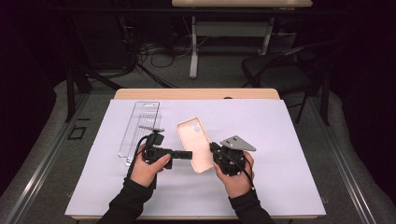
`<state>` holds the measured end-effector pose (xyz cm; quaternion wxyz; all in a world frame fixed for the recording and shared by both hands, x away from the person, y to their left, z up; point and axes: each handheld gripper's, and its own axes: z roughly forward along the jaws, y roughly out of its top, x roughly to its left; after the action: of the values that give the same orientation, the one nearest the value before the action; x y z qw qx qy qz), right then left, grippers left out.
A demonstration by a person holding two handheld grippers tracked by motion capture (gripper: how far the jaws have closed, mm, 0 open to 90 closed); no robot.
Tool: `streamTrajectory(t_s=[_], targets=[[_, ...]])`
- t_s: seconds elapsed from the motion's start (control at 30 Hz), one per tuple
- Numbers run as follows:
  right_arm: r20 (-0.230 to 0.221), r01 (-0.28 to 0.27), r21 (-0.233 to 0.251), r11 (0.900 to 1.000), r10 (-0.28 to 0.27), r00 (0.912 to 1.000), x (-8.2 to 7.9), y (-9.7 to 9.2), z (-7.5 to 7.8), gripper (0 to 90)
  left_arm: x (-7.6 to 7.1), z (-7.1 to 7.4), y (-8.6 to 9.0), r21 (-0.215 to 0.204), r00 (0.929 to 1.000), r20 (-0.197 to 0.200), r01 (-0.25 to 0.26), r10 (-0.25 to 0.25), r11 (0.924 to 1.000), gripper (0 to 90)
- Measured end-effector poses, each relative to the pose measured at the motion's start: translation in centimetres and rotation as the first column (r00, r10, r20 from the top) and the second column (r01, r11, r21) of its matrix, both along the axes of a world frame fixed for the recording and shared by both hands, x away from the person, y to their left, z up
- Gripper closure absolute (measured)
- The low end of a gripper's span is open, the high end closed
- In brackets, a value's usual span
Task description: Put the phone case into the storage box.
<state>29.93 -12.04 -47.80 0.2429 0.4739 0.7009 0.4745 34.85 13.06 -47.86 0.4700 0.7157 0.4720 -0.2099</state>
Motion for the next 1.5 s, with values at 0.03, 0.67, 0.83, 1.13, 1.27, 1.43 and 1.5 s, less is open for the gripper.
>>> streamTrajectory(t_s=[0.03, 0.67, 0.83, 1.13, 1.27, 1.43, 1.5], targets=[[-0.001, -0.002, -0.001, 1.0, 0.002, 1.0, -0.02, 0.03, 0.04, 87.2, 0.0, 0.0, 0.0, 0.0, 1.0, 0.0, 0.0, 0.0, 1.0, 59.7], [0.01, -0.018, 0.003, 0.9998, 0.018, 0.9998, -0.19, 0.55, -0.08, 87.1, 0.08, -0.23, 0.04, -0.008, 0.9986, -0.052, -0.01, 0.01, 0.9999, 69.4], [0.01, -0.022, -0.004, 0.9998, 0.022, 0.9997, -0.2, 0.54, -0.1, 87.1, 0.09, -0.27, 0.08, -0.006, 0.9985, -0.053, -0.015, 0.015, 0.9999, 70.8], [0.012, -0.021, -0.003, 0.9998, 0.021, 0.9997, -0.3, 0.54, -0.27, 87.1, 0.12, -0.34, 0.06, -0.003, 0.9975, -0.068, -0.02, 0.02, 0.9998, 73.5], [0.013, -0.022, -0.004, 0.9998, 0.022, 0.9997, -0.32, 0.52, -0.33, 87.1, 0.15, -0.38, 0.05, -0.006, 0.9968, -0.078, -0.02, 0.02, 0.9998, 73.6], [0.018, -0.025, -0.006, 0.9997, 0.025, 0.9995, -0.39, 0.53, -0.39, 87.1, 0.22, -0.46, 0.1, -0.006, 0.9961, -0.086, -0.021, 0.02, 0.9998, 74.4], [0.015, -0.023, -0.004, 0.9997, 0.023, 0.9996, -0.42, 0.55, -0.41, 87.1, 0.23, -0.48, 0.1, -0.006, 0.9957, -0.09, -0.023, 0.022, 0.9997, 74.5]])
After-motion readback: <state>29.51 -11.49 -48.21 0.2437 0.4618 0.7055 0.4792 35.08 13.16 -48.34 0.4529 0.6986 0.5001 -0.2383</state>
